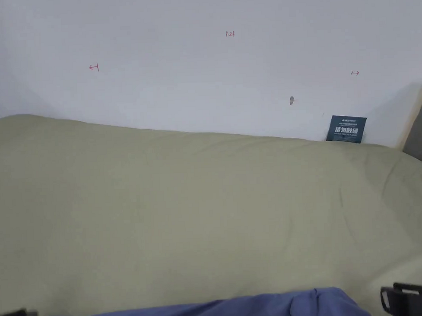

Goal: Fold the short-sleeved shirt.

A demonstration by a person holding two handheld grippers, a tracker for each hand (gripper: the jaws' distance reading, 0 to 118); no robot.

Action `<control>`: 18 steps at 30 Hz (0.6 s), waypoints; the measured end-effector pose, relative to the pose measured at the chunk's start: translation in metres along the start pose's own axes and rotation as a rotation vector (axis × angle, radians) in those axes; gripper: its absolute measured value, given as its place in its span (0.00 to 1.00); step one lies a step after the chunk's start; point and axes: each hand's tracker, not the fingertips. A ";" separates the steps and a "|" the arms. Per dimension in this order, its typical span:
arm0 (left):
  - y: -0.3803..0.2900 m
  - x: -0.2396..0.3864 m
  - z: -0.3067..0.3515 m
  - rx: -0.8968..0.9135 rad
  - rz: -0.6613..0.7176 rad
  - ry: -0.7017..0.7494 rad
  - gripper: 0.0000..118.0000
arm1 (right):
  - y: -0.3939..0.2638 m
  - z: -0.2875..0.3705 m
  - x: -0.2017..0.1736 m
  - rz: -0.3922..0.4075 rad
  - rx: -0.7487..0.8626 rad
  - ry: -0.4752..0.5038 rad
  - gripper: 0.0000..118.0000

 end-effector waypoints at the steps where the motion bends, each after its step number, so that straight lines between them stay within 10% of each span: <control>1: 0.011 0.014 0.005 0.044 -0.029 -0.006 0.72 | 0.007 0.006 -0.012 0.021 0.026 -0.030 0.81; 8: 0.039 0.128 0.000 0.159 -0.126 -0.090 0.72 | 0.001 0.022 -0.093 -0.046 0.204 0.070 0.80; 11: 0.008 0.160 -0.003 0.174 -0.121 -0.110 0.67 | -0.022 0.019 -0.120 0.025 0.140 0.075 0.49; 13: -0.017 0.170 -0.006 0.185 -0.127 -0.138 0.45 | -0.041 0.016 -0.135 0.063 0.103 0.066 0.08; 16: -0.054 0.177 -0.018 0.095 -0.116 -0.155 0.00 | -0.072 0.008 -0.152 0.075 0.054 0.049 0.02; 18: -0.074 0.179 -0.024 0.066 -0.126 -0.140 0.00 | -0.088 0.006 -0.157 0.040 0.026 0.109 0.01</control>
